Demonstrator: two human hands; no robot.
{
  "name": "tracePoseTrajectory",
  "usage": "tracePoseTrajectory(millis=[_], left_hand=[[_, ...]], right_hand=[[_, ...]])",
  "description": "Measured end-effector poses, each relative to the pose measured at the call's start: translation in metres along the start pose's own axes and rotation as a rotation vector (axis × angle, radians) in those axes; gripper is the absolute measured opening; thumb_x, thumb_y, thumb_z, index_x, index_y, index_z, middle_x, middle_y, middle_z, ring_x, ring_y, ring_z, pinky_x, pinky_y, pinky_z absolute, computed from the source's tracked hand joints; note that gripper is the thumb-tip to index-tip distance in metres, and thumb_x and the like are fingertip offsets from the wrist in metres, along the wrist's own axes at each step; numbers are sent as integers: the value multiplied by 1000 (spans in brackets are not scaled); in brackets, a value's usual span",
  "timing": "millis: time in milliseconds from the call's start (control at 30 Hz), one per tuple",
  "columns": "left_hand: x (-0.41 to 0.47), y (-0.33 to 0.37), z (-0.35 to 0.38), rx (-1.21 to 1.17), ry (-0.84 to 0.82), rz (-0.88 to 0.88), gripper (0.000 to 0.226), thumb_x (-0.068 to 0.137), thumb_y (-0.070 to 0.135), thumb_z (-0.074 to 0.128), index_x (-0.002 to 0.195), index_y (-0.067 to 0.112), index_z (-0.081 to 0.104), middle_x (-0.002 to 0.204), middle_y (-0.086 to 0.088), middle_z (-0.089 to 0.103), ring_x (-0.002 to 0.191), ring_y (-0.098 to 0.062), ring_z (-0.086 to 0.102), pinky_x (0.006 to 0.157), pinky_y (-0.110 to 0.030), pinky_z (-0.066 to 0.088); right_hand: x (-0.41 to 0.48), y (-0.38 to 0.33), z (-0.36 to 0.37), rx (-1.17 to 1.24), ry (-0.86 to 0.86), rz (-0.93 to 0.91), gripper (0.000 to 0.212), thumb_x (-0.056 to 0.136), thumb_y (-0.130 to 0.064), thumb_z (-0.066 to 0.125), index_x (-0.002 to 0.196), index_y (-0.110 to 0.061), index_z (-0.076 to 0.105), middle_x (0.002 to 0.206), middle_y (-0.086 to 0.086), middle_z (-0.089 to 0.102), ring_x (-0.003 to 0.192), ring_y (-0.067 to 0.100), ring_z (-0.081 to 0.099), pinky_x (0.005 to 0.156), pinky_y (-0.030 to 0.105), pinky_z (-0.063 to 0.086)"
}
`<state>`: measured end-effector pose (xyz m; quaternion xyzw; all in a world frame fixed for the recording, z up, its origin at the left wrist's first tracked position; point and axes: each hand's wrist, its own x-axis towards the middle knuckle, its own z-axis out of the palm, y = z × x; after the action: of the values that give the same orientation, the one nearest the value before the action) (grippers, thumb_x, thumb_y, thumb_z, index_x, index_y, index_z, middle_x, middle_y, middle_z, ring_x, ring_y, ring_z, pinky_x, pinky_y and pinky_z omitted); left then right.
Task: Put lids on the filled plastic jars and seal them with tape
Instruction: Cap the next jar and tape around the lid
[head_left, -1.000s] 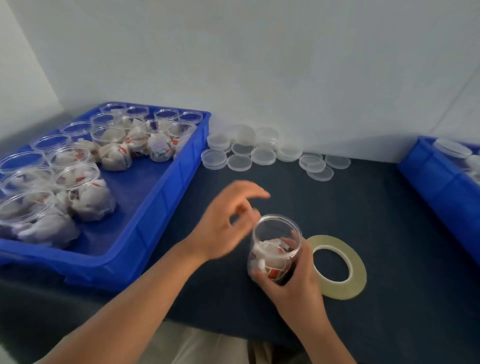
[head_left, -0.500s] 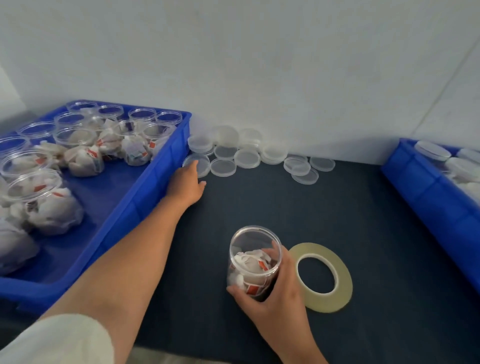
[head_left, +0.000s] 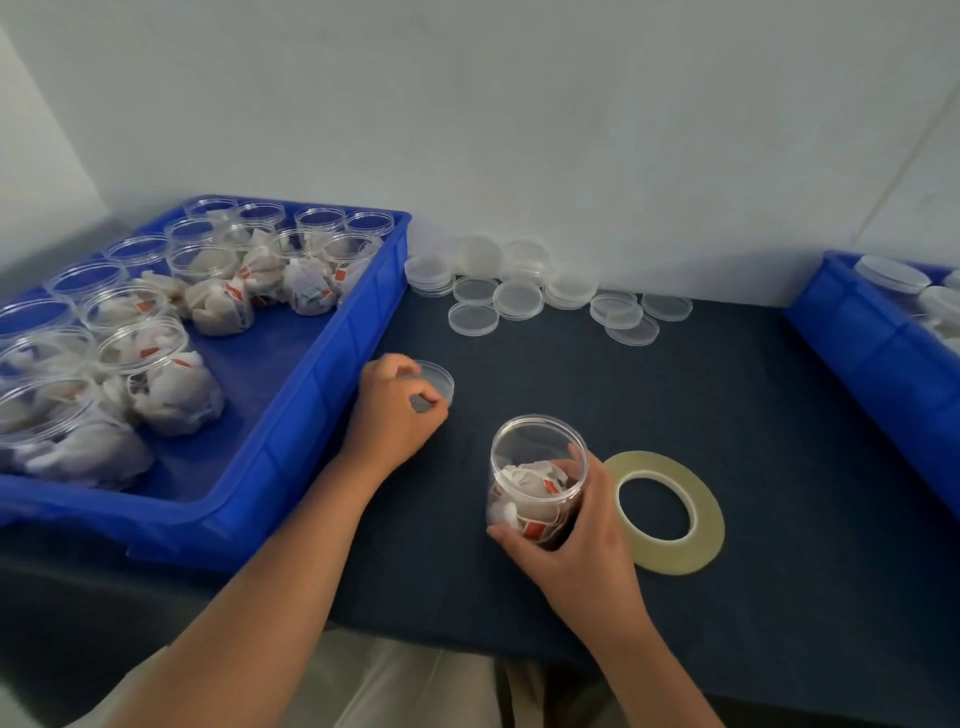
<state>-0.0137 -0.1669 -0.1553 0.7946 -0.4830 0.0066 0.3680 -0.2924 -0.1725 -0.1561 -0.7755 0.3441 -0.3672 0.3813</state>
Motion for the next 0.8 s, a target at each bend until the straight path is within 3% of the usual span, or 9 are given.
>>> tracePoseTrajectory(millis=[100, 200, 267, 367, 433, 533, 600, 700, 800], left_hand=[[-7, 3, -7, -53, -59, -126, 19, 82, 23, 86, 70, 28, 73, 167, -3, 33, 155, -27, 19, 119, -35, 18], [-9, 8, -11, -265, -160, -296, 18, 79, 24, 87, 70, 27, 71, 167, 0, 36, 155, -18, 29, 114, -33, 25], [-7, 11, -14, -478, -164, -400, 14, 78, 29, 89, 78, 24, 75, 151, 12, 49, 142, -10, 42, 104, -31, 30], [-1, 11, -21, -683, -173, -467, 19, 81, 31, 88, 85, 19, 74, 96, 42, 62, 105, 1, 53, 84, -26, 35], [1, 11, -23, -610, -181, -451, 15, 82, 27, 85, 83, 18, 73, 84, 32, 67, 92, -1, 55, 73, -25, 37], [0, 9, -20, -179, -187, -294, 16, 81, 22, 83, 81, 21, 67, 109, 13, 59, 103, -11, 58, 79, -27, 45], [-4, 8, -19, -41, -199, -262, 31, 78, 23, 85, 103, 24, 66, 125, 8, 50, 118, -15, 52, 96, -35, 49], [-9, 16, -26, -232, -27, -258, 69, 81, 35, 86, 141, 23, 54, 140, 4, 48, 123, -11, 50, 99, -33, 48], [-12, 45, -48, -604, 104, -289, 56, 90, 55, 65, 139, 32, 54, 136, 9, 62, 112, -5, 65, 83, -25, 52]], right_hand=[[0, 1, 0, 3, 0, 0, 97, 67, -54, 95, 136, -63, 27, 131, -41, 46, 126, -10, 50, 95, 3, 41], [-1, 2, 0, -6, -1, 6, 98, 67, -56, 94, 139, -57, 27, 131, -42, 45, 127, -12, 49, 95, 2, 41], [-1, 3, 0, -10, -3, 2, 98, 68, -56, 94, 139, -56, 27, 131, -42, 45, 126, -12, 49, 94, 2, 42], [0, 3, 0, 3, 1, -2, 94, 68, -54, 95, 137, -57, 31, 131, -39, 48, 125, -8, 52, 94, 4, 44], [0, 2, 0, 4, 8, -7, 94, 68, -54, 95, 134, -62, 29, 131, -38, 49, 125, -7, 53, 94, 6, 45], [0, 3, 1, -3, 13, -13, 94, 68, -55, 95, 135, -63, 29, 131, -37, 49, 126, -7, 53, 96, 8, 47], [0, 3, 1, 3, 13, -17, 94, 68, -55, 94, 135, -63, 29, 132, -37, 49, 127, -6, 53, 96, 8, 46], [0, 5, 1, 14, 9, -15, 94, 68, -54, 95, 142, -49, 35, 133, -33, 51, 128, -3, 54, 100, 13, 48], [1, 4, 0, 2, 9, -25, 95, 68, -56, 93, 140, -57, 31, 133, -36, 49, 128, -4, 53, 99, 8, 45]])
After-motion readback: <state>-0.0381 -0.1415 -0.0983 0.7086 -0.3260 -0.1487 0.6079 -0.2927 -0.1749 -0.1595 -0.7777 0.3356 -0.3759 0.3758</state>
